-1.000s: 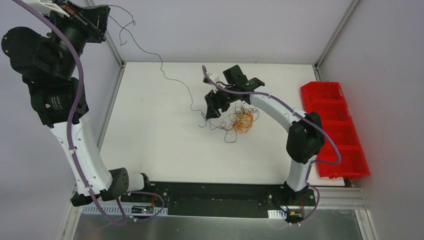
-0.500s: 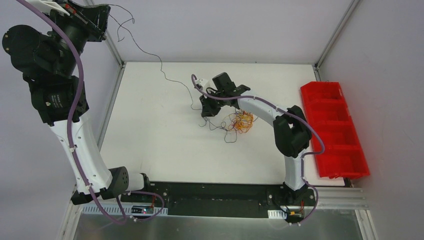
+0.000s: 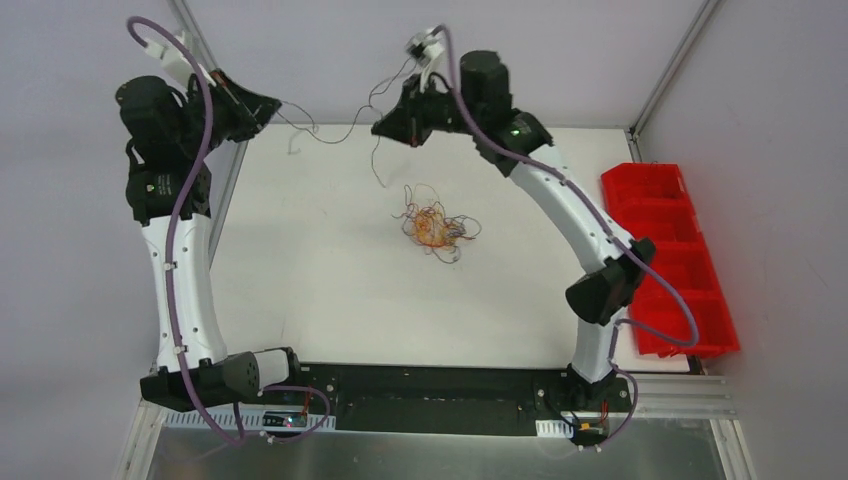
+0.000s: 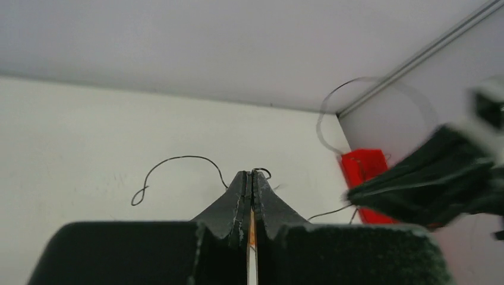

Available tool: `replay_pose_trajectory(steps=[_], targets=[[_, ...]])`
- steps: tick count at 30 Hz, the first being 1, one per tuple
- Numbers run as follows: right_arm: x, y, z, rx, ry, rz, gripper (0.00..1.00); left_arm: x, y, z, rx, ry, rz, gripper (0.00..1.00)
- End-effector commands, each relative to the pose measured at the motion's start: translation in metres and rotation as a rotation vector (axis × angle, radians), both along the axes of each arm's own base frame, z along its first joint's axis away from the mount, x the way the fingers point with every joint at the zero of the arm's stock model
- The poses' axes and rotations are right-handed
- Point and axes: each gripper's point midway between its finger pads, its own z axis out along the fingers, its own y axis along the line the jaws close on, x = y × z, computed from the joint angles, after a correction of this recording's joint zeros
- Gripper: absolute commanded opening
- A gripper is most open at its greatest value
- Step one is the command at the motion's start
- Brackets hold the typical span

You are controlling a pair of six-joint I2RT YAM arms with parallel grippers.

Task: Untangle the cables

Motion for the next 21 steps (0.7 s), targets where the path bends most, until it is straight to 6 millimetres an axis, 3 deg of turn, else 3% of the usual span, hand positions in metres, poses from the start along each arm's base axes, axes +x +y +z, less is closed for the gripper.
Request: replay_pose_trajectory(steps=[1,4,6,9,11,16,21], targets=[[-0.029,-0.051,0.146,0.315,-0.035,-0.047,0.00,-0.010,-0.025,-0.042,-0.068,0.104,-0.149,0.00],[-0.029,-0.051,0.091,0.200,0.050,-0.036,0.00,-0.017,-0.036,-0.061,-0.046,0.128,-0.203,0.00],[-0.028,-0.063,0.106,0.252,0.063,-0.052,0.00,-0.023,-0.041,-0.066,-0.014,0.117,-0.223,0.00],[-0.034,-0.079,0.161,0.351,-0.009,-0.059,0.00,-0.033,-0.053,-0.068,0.016,0.098,-0.286,0.00],[-0.042,-0.082,0.160,0.329,-0.016,-0.033,0.00,-0.041,-0.071,-0.067,0.016,0.098,-0.380,0.00],[-0.062,-0.087,0.091,0.185,0.083,0.022,0.00,-0.064,-0.129,-0.073,0.046,0.095,-0.613,0.00],[-0.089,-0.098,0.053,0.120,0.113,0.049,0.00,-0.069,-0.177,-0.095,0.042,0.169,-0.789,0.00]])
